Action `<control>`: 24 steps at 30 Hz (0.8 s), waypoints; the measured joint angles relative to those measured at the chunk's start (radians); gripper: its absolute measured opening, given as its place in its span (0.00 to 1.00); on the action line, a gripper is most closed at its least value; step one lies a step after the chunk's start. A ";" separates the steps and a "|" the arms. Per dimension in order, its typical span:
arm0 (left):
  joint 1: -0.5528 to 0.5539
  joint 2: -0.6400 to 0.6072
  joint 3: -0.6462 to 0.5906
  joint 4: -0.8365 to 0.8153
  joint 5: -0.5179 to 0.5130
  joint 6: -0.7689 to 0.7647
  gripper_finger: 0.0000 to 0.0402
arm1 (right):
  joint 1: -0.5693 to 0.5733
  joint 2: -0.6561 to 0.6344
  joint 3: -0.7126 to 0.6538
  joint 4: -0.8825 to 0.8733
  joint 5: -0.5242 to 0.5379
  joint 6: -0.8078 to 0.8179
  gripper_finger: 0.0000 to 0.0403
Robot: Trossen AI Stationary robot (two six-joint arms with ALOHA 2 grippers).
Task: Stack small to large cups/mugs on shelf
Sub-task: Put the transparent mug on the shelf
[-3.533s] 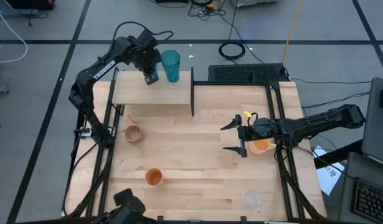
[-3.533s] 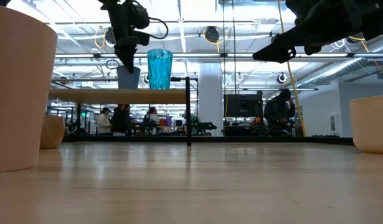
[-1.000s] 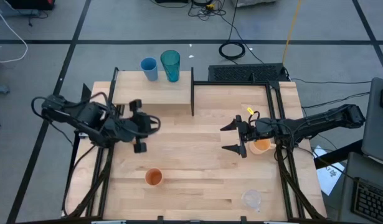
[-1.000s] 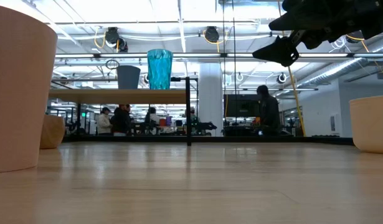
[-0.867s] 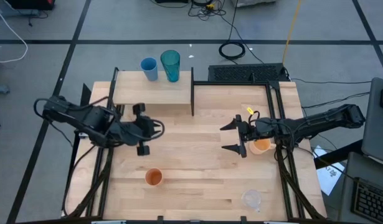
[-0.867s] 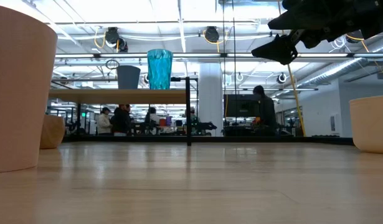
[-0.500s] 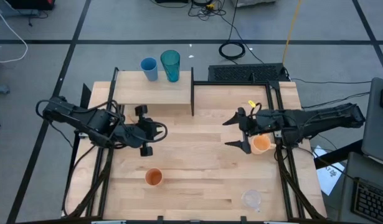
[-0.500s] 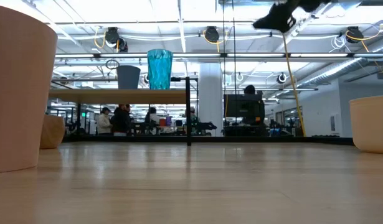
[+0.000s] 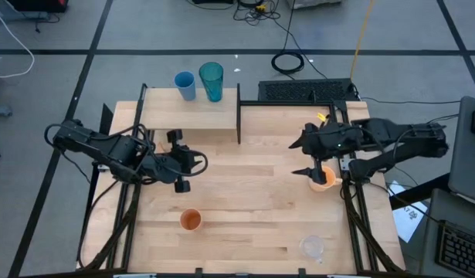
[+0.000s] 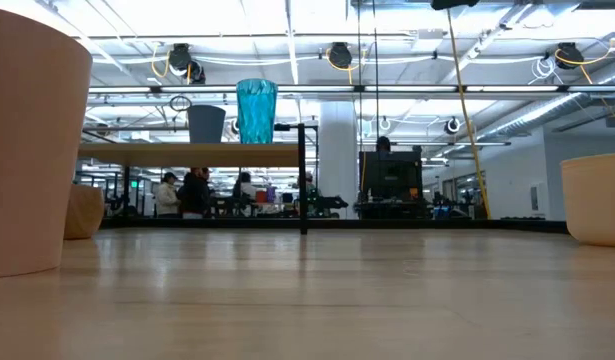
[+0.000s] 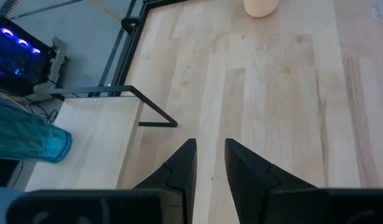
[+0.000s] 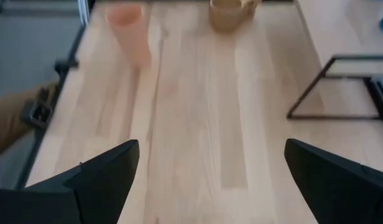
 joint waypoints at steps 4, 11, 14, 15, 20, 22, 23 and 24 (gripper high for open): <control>0.000 0.000 0.000 0.000 0.000 -0.001 0.21 | 0.000 0.068 0.102 -0.162 -0.001 -0.018 0.97; 0.000 0.000 0.000 0.000 0.000 -0.001 0.21 | 0.000 0.160 0.211 -0.398 -0.006 -0.035 0.97; 0.001 0.000 0.000 0.000 0.000 -0.001 0.21 | 0.000 0.193 0.235 -0.495 -0.006 -0.036 0.97; 0.001 0.000 0.000 0.000 0.000 -0.002 0.21 | 0.000 0.204 0.241 -0.524 -0.006 -0.035 0.97; 0.001 0.000 0.000 0.000 0.000 -0.004 0.21 | 0.000 0.242 0.249 -0.637 -0.006 -0.020 0.97; 0.001 0.000 0.000 0.000 0.000 -0.004 0.21 | 0.003 0.248 0.249 -0.631 -0.009 -0.020 0.97; 0.001 0.000 0.000 0.000 0.000 -0.004 0.21 | 0.008 0.247 0.249 -0.627 -0.012 -0.020 0.97; 0.001 0.000 0.000 0.000 0.000 -0.006 0.21 | 0.014 0.247 0.249 -0.628 -0.017 -0.020 0.97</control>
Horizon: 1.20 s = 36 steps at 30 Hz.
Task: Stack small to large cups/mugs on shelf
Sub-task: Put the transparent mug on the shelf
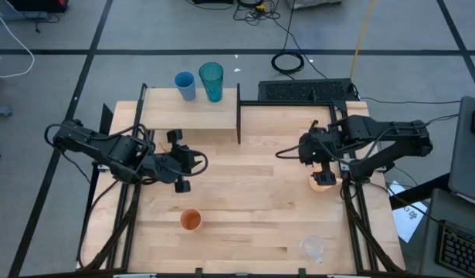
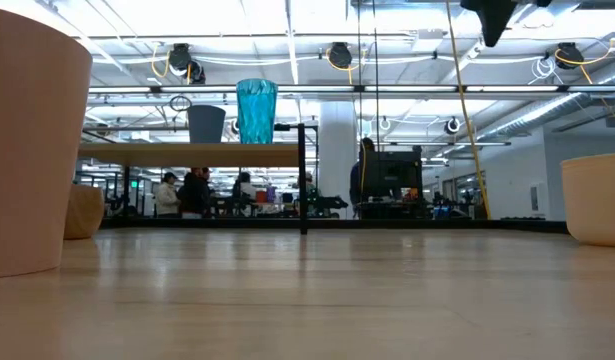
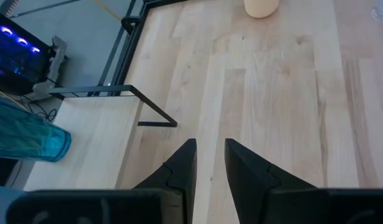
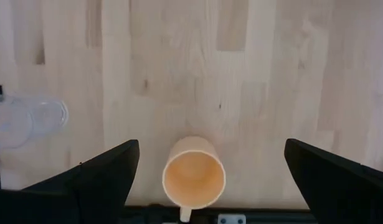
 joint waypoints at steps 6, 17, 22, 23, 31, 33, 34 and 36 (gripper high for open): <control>0.000 0.000 0.000 0.015 0.000 -0.002 0.21 | 0.063 0.004 0.000 -0.001 -0.015 0.055 0.97; 0.000 0.000 0.000 0.015 0.000 -0.001 0.21 | 0.282 0.004 0.000 0.007 -0.016 0.248 0.97; 0.000 0.000 0.000 0.015 0.001 -0.005 0.21 | 0.414 0.024 -0.001 0.055 -0.016 0.361 0.97; 0.000 0.000 0.000 0.015 0.001 -0.007 0.21 | 0.440 0.033 -0.001 0.062 -0.016 0.382 0.97; 0.000 0.000 0.000 0.019 0.001 -0.052 0.21 | 0.629 0.158 -0.001 0.107 -0.016 0.519 0.97; 0.000 0.000 0.000 0.025 0.001 -0.059 0.21 | 0.669 0.192 -0.002 0.129 -0.016 0.545 0.97; 0.000 0.000 0.000 0.031 0.001 -0.059 0.21 | 0.686 0.207 -0.002 0.141 -0.017 0.558 0.97; 0.000 0.000 0.000 0.047 0.001 -0.057 0.21 | 0.715 0.226 -0.002 0.165 -0.020 0.595 0.97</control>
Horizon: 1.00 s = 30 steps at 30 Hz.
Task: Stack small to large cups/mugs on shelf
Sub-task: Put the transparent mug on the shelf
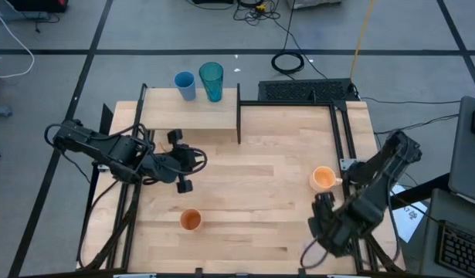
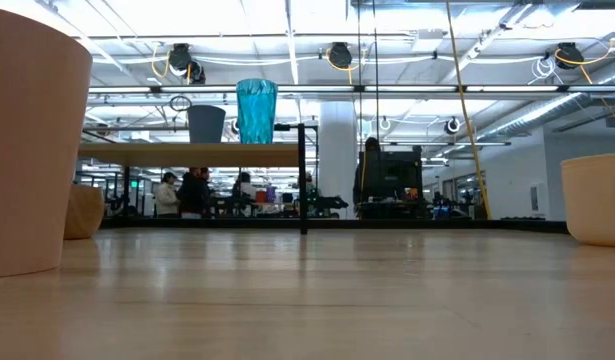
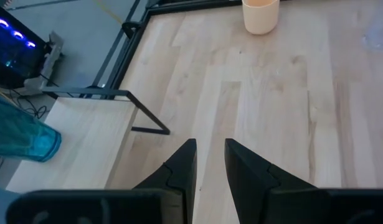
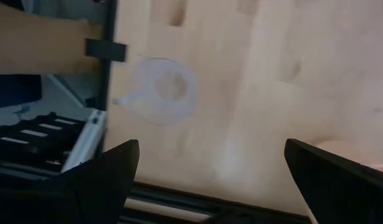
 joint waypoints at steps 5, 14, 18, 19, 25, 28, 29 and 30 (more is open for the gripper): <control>0.000 0.000 0.000 0.007 0.000 -0.001 0.21 | 0.053 0.009 0.000 0.044 -0.003 0.139 0.97; 0.000 0.000 0.000 0.016 -0.003 -0.017 0.21 | 0.082 0.009 0.000 0.053 0.005 0.252 0.97; 0.000 0.000 0.000 0.016 -0.006 -0.023 0.21 | 0.083 0.009 0.000 0.053 0.030 0.264 0.97; 0.000 0.000 0.000 0.016 -0.006 -0.023 0.21 | 0.082 0.009 0.000 0.053 0.033 0.265 0.97; 0.000 0.000 0.000 0.016 -0.007 -0.023 0.21 | 0.082 0.009 0.000 0.053 0.039 0.266 0.97; 0.000 0.000 0.000 0.016 -0.007 -0.019 0.21 | 0.078 0.010 -0.002 0.059 0.051 0.266 0.97; 0.000 0.000 0.000 0.016 -0.007 -0.019 0.21 | 0.075 0.009 -0.010 0.073 0.058 0.265 0.97; 0.000 0.000 0.000 0.016 -0.008 -0.018 0.21 | 0.072 0.009 -0.020 0.089 0.061 0.265 0.97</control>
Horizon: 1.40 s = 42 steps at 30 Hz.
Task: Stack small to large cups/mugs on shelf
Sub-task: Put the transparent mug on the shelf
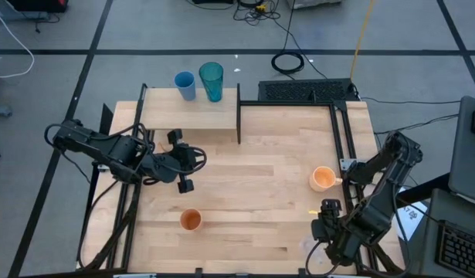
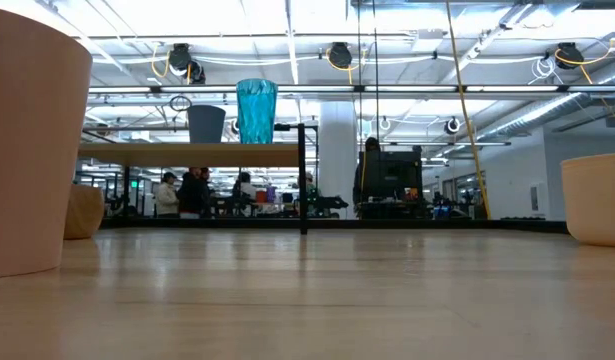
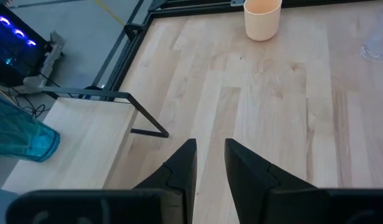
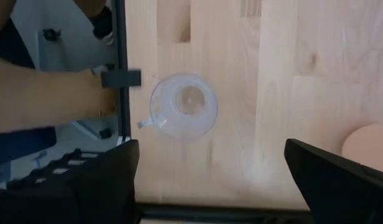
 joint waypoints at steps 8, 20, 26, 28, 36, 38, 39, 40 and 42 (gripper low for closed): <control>0.000 0.000 0.000 0.000 -0.003 0.001 0.21 | -0.019 0.002 -0.145 0.168 -0.003 -0.021 0.97; 0.000 0.000 0.000 0.003 -0.003 -0.003 0.21 | -0.050 0.002 -0.337 0.341 -0.030 -0.041 0.97; 0.000 0.000 0.000 0.003 -0.003 -0.003 0.21 | -0.058 0.002 -0.431 0.461 -0.060 -0.058 0.97; 0.000 0.000 0.000 0.004 -0.003 -0.003 0.21 | -0.059 0.002 -0.451 0.474 -0.060 -0.066 0.97; 0.000 0.000 0.000 0.004 -0.003 -0.001 0.21 | -0.058 0.001 -0.478 0.481 -0.060 -0.083 0.77; 0.000 0.000 0.000 0.004 -0.003 -0.001 0.21 | -0.058 0.001 -0.478 0.481 -0.058 -0.089 0.70; 0.000 0.000 0.000 0.004 -0.003 -0.001 0.21 | -0.058 0.001 -0.478 0.481 -0.055 -0.092 0.67; 0.000 0.000 0.000 0.004 -0.003 -0.001 0.21 | -0.058 0.001 -0.478 0.481 -0.051 -0.095 0.63; 0.000 0.000 0.000 0.004 -0.003 -0.001 0.21 | -0.063 0.001 -0.478 0.481 -0.048 -0.099 0.57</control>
